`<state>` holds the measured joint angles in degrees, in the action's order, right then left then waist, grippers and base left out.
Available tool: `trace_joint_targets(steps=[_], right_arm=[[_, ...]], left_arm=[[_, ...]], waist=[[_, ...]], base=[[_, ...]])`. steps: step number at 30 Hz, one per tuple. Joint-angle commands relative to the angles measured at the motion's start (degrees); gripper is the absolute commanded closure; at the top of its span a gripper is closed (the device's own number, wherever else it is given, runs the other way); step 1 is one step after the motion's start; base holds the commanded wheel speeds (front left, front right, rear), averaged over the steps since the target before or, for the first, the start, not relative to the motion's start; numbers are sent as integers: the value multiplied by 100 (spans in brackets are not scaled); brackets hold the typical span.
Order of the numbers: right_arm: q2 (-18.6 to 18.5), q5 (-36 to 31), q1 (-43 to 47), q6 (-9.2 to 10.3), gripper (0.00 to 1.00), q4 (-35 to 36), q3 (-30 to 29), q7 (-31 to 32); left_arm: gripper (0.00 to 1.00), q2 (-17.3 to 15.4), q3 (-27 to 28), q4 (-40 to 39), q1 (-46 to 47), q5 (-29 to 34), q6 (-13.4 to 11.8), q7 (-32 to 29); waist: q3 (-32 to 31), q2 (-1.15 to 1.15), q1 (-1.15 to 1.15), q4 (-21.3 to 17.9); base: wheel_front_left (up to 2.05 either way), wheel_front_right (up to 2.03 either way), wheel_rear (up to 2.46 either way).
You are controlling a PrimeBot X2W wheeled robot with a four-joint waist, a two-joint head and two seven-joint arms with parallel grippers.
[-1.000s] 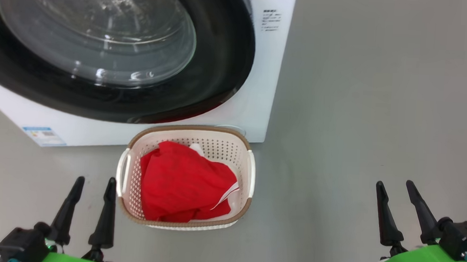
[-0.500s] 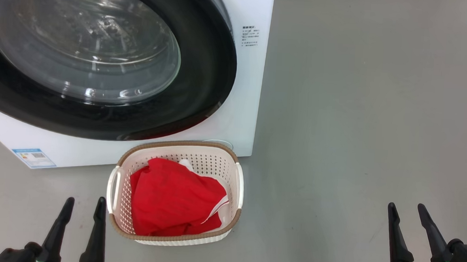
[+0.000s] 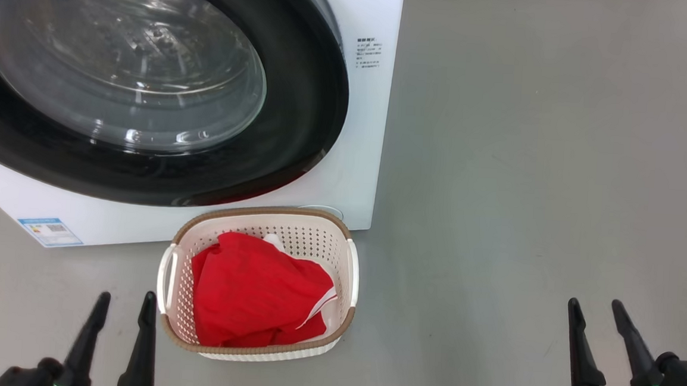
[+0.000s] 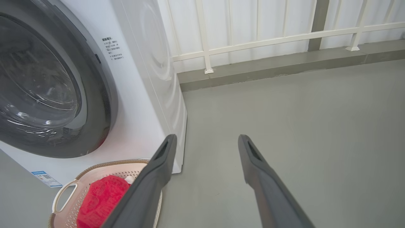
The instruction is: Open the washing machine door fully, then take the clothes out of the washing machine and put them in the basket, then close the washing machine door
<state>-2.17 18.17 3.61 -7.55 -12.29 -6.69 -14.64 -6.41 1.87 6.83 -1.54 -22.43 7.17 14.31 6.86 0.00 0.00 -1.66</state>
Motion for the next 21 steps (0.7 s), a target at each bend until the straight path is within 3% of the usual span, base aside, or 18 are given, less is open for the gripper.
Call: trace_joint_targets(steps=[1,10,14,21], right_arm=[[0,0,-1,0,100,1,2,0],[130,157,-10,0,100,-436,36,43],[112,406,-30,0,100,-421,50,99],[83,841,-95,1,100,-420,73,198]], left_arm=[[100,0,1,2,0,-10,0,0],[100,192,-58,434,2,-172,-7,-55],[100,190,-52,437,16,-403,-6,-113],[100,187,-39,471,70,-805,-6,-216]], waist=[[2,0,0,0],[-2,0,1,1],[-44,0,13,8],[-70,0,0,17]], base=[[0,0,0],[0,0,0],[0,0,0],[0,0,0]])
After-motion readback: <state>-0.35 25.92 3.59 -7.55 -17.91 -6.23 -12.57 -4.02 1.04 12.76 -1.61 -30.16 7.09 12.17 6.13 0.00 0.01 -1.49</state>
